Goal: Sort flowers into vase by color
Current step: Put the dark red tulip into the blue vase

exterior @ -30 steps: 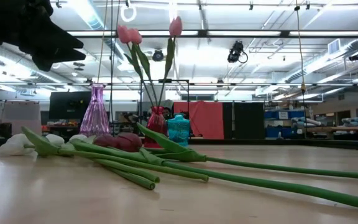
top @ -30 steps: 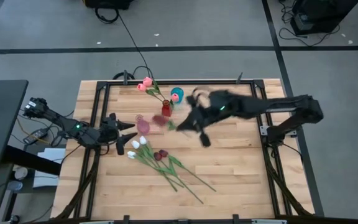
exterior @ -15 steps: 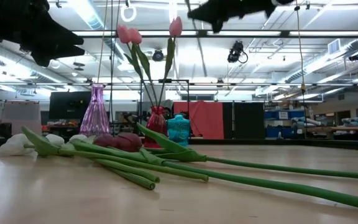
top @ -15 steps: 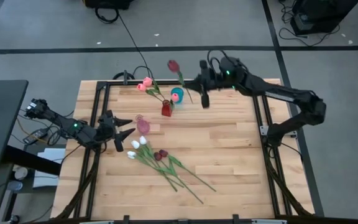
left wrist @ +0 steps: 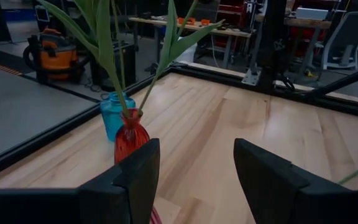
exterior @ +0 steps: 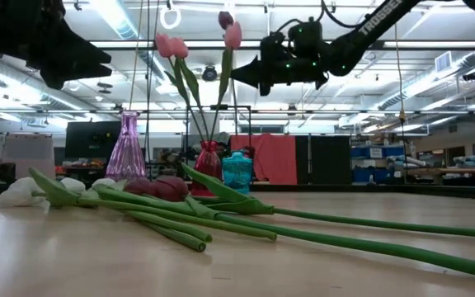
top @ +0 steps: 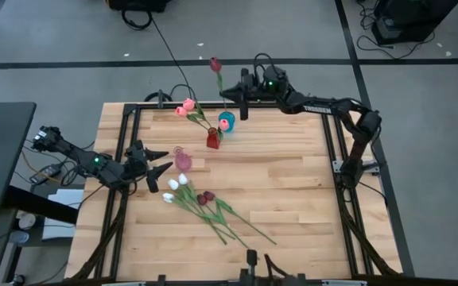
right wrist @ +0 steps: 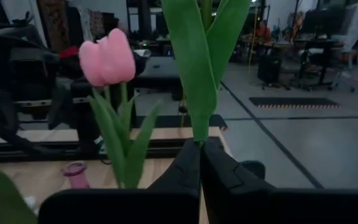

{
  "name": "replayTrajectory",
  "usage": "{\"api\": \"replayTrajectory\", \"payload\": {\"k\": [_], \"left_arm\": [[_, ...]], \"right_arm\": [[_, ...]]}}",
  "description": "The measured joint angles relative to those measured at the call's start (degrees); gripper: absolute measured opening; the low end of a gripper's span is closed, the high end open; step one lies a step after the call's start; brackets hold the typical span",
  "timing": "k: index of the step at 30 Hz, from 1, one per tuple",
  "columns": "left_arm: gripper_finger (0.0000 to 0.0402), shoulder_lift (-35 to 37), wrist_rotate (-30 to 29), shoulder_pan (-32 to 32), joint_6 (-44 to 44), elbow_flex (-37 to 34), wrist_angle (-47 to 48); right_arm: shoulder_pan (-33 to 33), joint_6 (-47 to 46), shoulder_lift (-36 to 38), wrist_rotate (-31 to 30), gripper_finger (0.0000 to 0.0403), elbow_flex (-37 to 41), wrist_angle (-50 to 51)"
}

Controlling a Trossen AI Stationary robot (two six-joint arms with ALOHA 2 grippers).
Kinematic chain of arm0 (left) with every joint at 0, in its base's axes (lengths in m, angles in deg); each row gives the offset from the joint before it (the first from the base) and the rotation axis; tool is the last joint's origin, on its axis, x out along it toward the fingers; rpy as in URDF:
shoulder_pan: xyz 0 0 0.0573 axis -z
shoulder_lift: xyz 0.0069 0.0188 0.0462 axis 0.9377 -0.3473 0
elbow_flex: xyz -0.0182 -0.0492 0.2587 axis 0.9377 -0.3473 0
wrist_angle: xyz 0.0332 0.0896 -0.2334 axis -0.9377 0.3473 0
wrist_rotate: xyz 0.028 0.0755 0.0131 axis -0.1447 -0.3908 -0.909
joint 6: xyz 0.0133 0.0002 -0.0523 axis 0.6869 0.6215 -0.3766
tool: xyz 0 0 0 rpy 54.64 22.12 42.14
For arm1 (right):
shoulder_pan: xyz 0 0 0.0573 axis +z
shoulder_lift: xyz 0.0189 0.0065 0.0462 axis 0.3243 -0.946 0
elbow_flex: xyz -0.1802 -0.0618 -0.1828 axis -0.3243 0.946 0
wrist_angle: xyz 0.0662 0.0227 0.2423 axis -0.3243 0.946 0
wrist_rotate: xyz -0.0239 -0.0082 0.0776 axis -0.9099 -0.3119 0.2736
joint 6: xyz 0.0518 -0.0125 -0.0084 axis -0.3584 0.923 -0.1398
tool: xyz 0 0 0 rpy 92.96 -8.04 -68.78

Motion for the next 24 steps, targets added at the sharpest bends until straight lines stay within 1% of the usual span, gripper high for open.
{"api": "replayTrajectory", "payload": {"k": [6,14,17,24], "left_arm": [[0.0211,0.0,0.0,0.0,-1.3,0.0,0.6],[0.0211,0.0,0.0,0.0,-1.4,0.0,0.6],[0.0211,0.0,0.0,0.0,-1.5,0.0,0.6],[0.0211,0.0,0.3,0.0,-1.5,0.0,1.0]], "right_arm": [[-1.1,1.7,-0.7,-0.2,0.0009,-0.2,-1.3],[-0.8,2.1,-1.4,-0.9,0.0009,-0.2,-2.4],[-0.8,2.9,-2.4,-1.7,0.0009,-0.2,-0.9],[-0.9,4.0,-2.5,-2.9,0.0009,2.4,-0.6]]}}
